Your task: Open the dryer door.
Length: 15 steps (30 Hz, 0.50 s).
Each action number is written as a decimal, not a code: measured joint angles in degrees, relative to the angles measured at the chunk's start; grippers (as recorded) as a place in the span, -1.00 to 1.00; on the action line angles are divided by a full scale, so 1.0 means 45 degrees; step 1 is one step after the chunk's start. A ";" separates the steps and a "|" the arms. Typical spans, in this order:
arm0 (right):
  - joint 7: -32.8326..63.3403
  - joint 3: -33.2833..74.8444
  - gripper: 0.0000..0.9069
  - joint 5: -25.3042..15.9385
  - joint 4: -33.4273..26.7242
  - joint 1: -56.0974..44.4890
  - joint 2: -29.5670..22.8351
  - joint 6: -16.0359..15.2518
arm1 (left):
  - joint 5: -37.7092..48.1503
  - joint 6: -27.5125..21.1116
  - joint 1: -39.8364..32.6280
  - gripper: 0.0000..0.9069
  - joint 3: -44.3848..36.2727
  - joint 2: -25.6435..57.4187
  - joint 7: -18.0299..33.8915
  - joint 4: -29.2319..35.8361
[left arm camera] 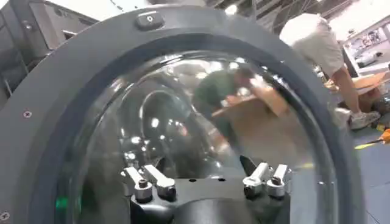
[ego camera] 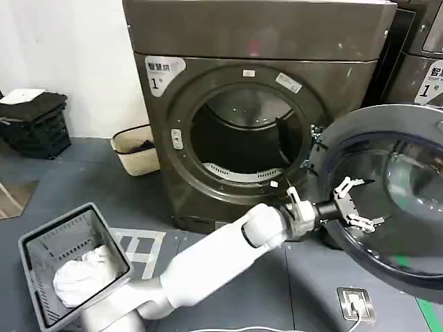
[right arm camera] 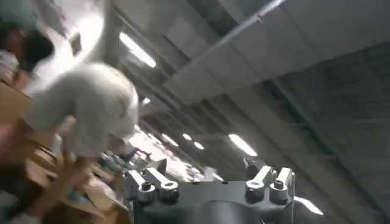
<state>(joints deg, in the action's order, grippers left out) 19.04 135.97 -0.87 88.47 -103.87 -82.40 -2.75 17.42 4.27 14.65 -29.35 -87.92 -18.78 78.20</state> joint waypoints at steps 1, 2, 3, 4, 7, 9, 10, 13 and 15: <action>0.0022 0.0092 1.00 -0.0130 -0.0114 0.0018 0.0060 -0.0042 | -0.0027 -0.0042 0.0011 1.00 0.0014 -0.0060 0.0010 -0.0076; 0.0033 0.0188 1.00 -0.0244 -0.0221 0.0019 0.0105 -0.0093 | -0.0032 -0.0073 0.0002 1.00 0.0028 -0.0095 0.0018 -0.0128; 0.0038 0.0261 1.00 -0.0301 -0.0297 0.0009 0.0127 -0.0118 | -0.0035 -0.0100 -0.0016 1.00 0.0047 -0.0122 0.0023 -0.0175; 0.0038 0.0311 1.00 -0.0311 -0.0356 -0.0013 0.0130 -0.0136 | -0.0035 -0.0116 -0.0031 1.00 0.0058 -0.0143 0.0025 -0.0214; 0.0035 0.0403 1.00 -0.0311 -0.0537 -0.0060 0.0136 -0.0119 | -0.0003 -0.0125 -0.0069 1.00 0.0061 -0.0163 0.0023 -0.0248; 0.0018 0.0454 1.00 -0.0334 -0.0638 -0.0124 0.0165 -0.0090 | 0.0013 -0.0136 -0.0066 1.00 0.0061 -0.0164 0.0022 -0.0248; 0.0000 0.0491 1.00 -0.0371 -0.0674 -0.0163 0.0180 -0.0084 | 0.0020 -0.0158 -0.0056 1.00 0.0062 -0.0162 0.0022 -0.0241; -0.0037 0.0625 1.00 -0.0528 -0.0851 -0.0270 0.0287 -0.0074 | 0.0116 -0.0340 0.0058 1.00 0.0104 -0.0056 0.0022 -0.0087; -0.0116 0.0713 1.00 -0.0538 -0.1069 -0.0380 0.0416 -0.0035 | 0.0229 -0.0548 0.0119 1.00 0.0117 0.0085 0.0023 0.0056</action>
<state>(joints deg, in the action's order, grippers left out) 18.51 139.17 -3.29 83.66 -105.58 -80.53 -2.91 18.45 1.80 15.18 -28.83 -87.53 -18.67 78.45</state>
